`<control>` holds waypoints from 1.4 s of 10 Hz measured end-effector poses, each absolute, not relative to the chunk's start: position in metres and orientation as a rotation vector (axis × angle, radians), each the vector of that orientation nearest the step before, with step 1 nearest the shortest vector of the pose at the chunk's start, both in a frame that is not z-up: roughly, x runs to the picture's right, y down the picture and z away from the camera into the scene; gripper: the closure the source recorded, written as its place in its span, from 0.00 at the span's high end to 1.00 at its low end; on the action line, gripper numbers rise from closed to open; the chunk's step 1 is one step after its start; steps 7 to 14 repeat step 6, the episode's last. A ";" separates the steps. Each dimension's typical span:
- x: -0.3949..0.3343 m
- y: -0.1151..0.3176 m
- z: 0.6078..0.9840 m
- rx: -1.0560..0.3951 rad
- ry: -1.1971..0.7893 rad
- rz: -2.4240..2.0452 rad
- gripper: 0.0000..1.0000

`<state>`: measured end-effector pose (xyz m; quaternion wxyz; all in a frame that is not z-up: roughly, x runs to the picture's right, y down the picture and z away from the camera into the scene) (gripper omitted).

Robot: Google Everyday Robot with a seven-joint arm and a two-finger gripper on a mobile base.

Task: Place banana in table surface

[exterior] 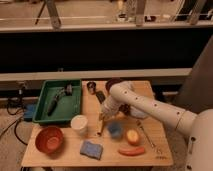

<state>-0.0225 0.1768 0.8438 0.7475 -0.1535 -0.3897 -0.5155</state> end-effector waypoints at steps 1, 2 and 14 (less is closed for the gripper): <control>-0.024 0.179 0.846 -0.337 -0.853 -1.130 0.80; -0.025 0.180 0.847 -0.335 -0.854 -1.131 0.80; -0.031 0.177 0.841 -0.321 -0.865 -1.138 0.80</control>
